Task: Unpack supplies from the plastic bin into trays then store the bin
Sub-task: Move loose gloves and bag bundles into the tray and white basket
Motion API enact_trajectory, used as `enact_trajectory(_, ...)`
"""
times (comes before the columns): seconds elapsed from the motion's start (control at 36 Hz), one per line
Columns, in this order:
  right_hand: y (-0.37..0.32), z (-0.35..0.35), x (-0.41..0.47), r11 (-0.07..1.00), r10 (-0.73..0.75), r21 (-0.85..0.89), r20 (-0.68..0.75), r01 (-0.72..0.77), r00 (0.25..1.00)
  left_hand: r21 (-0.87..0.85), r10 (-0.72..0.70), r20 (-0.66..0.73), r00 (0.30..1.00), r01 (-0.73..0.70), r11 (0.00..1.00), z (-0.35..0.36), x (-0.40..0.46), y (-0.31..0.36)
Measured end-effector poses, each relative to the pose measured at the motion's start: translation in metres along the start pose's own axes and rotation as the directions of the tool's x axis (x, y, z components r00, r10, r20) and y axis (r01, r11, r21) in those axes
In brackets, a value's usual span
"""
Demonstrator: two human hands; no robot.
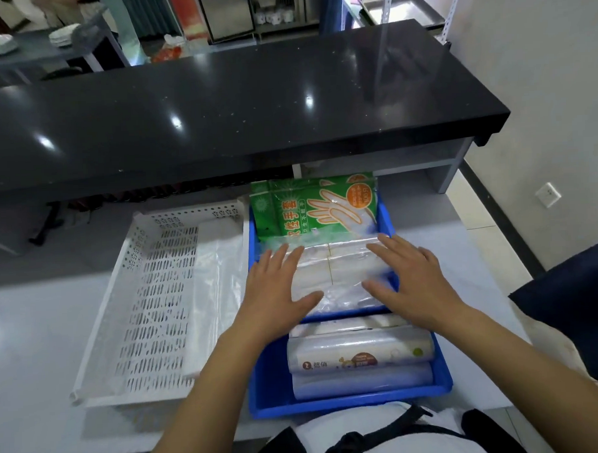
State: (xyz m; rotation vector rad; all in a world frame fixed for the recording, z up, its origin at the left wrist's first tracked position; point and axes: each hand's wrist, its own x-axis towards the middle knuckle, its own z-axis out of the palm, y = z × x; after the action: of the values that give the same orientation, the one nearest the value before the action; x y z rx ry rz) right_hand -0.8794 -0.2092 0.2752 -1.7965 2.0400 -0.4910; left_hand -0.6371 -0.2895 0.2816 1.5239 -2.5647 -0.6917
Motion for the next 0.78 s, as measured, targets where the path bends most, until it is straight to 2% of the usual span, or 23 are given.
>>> enact_trajectory(0.17, -0.01, 0.002, -0.03, 0.993, 0.018, 0.119, -0.008, -0.017, 1.0, -0.208, -0.097, -0.048, 0.994, 0.085, 0.974, 0.011, -0.05, 0.014)
enact_trajectory(0.31, -0.022, -0.001, -0.045, 0.988, -0.064, 0.143, 0.022, 0.06, 0.998, -0.303, -0.185, -0.118, 0.976, 0.142, 0.942, 0.008, -0.077, 0.023)
enact_trajectory(0.47, -0.031, 0.0, -0.054, 0.969, -0.155, 0.206, 0.087, 0.135, 0.984, -0.341, -0.328, -0.125, 0.936, 0.27, 0.9, 0.014, -0.12, 0.029)
enact_trajectory(0.58, -0.045, 0.007, -0.066, 0.958, -0.218, 0.227, 0.172, 0.177, 0.961, -0.369, -0.448, -0.123, 0.886, 0.378, 0.849, 0.026, -0.158, 0.028)
enact_trajectory(0.78, -0.107, 0.034, -0.087, 0.923, -0.382, 0.174, 0.328, 0.342, 0.864, -0.301, -0.484, -0.195, 0.853, 0.417, 0.857, 0.029, -0.216, 0.002)
